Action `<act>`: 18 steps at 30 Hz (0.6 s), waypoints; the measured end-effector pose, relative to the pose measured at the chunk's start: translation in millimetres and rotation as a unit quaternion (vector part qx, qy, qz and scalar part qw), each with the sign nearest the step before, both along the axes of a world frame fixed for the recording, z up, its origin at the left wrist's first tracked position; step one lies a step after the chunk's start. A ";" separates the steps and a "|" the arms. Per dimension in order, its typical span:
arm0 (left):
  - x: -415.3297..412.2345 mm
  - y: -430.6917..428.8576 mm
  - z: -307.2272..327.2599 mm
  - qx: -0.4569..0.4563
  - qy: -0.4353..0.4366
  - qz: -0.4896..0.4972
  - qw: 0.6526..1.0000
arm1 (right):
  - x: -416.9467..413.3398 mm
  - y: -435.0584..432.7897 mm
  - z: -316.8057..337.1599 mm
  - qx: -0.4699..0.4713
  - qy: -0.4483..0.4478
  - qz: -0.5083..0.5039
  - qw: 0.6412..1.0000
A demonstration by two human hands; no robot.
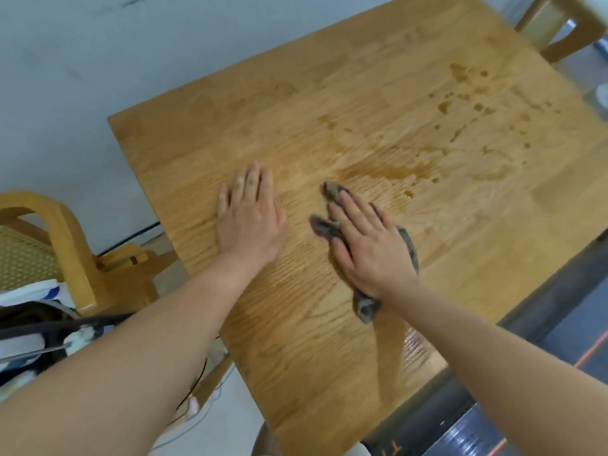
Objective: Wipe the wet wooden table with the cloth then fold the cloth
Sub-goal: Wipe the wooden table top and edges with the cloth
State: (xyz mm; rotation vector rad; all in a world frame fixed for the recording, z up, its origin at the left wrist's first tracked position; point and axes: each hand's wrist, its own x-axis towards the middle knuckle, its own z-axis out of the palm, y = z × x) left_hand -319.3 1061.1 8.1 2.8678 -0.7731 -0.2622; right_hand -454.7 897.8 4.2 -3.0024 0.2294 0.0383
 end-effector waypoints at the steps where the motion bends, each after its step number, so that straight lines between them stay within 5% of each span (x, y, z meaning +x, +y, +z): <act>1: -0.6 -3.3 -1.5 -0.004 -0.005 0.013 1.000 | 17.7 -10.9 -0.4 0.003 0.001 -0.057 0.998; 6: -3.4 -6.5 -1.5 -0.016 -0.006 0.018 1.000 | 71.0 -8.1 -4.8 0.007 -0.019 -0.170 0.985; 12: -8.0 -7.2 1.5 -0.009 -0.003 0.017 1.000 | 13.6 14.3 0.0 0.041 -0.040 0.077 0.995; 18: -2.9 -8.0 2.2 0.010 0.013 0.007 1.000 | 129.0 -35.5 -3.4 0.016 -0.026 -0.098 0.995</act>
